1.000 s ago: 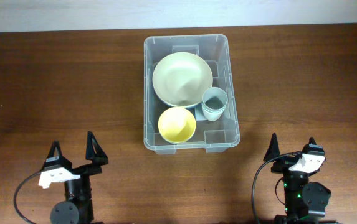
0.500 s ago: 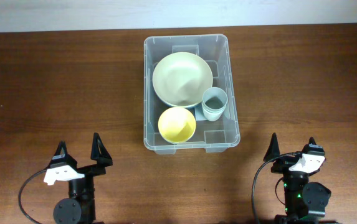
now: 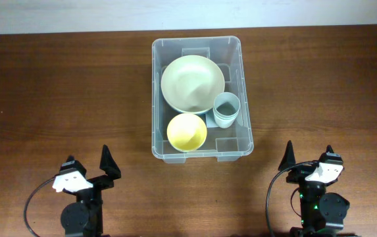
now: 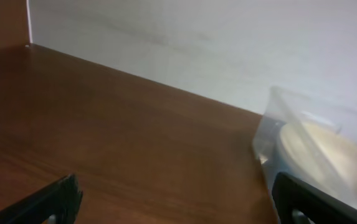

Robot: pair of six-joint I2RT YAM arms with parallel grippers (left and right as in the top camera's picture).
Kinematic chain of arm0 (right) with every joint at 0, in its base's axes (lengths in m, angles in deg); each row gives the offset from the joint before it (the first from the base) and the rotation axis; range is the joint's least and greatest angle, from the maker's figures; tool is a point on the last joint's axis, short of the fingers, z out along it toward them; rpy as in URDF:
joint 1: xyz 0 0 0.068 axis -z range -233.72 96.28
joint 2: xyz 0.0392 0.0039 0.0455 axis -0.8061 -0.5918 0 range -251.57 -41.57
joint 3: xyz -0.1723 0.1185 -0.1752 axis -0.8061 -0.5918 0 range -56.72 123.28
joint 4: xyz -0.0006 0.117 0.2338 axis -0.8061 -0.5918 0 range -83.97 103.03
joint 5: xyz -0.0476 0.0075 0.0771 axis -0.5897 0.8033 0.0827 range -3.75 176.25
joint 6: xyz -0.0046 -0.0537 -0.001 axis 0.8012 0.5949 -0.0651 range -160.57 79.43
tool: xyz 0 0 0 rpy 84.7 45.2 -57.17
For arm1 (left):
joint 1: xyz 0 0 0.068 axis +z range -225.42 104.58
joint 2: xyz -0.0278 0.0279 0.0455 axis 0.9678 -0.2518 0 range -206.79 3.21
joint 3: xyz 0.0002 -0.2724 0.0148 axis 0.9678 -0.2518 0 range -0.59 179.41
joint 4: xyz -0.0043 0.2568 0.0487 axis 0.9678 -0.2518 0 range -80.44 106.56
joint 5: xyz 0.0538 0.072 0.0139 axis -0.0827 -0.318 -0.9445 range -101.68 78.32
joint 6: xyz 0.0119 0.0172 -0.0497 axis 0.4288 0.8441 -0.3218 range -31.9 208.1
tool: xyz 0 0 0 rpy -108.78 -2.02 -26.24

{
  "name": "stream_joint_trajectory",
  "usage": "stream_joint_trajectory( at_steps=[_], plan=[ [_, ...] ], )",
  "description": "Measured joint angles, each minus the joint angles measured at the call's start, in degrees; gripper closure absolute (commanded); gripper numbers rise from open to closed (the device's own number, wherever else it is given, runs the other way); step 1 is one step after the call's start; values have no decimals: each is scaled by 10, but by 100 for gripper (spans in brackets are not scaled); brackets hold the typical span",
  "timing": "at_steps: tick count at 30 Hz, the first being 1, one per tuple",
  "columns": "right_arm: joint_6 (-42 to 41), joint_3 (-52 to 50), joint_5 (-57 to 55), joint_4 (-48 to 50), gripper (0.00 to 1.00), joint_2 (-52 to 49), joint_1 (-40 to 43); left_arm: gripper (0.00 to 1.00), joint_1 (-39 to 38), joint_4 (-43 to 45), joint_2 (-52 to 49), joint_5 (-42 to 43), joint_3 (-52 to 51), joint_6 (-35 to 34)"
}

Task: Pack container

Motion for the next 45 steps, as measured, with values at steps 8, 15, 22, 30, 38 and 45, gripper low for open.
stream_joint_trajectory(
  at_steps=[8, 15, 22, 30, 38, 45],
  plan=[
    [0, 0, 0, 0, 1, 0, 0, 0, 0, 0, 0, -6, 0, 102],
    [0, 0, 0, 0, 1, 0, 0, 0, 0, 0, 0, -6, 0, 116],
    [0, 0, 0, 0, 1, 0, 0, 0, 0, 0, 0, -6, 0, 119],
    [0, 0, 0, 0, 1, 0, 0, 0, 0, 0, 0, -6, 0, 119],
    [0, 0, 0, 0, 1, 0, 0, 0, 0, 0, 0, -6, 0, 118],
    [0, 0, 0, 0, 1, 0, 0, 0, 0, 0, 0, -6, 0, 119]
  ],
)
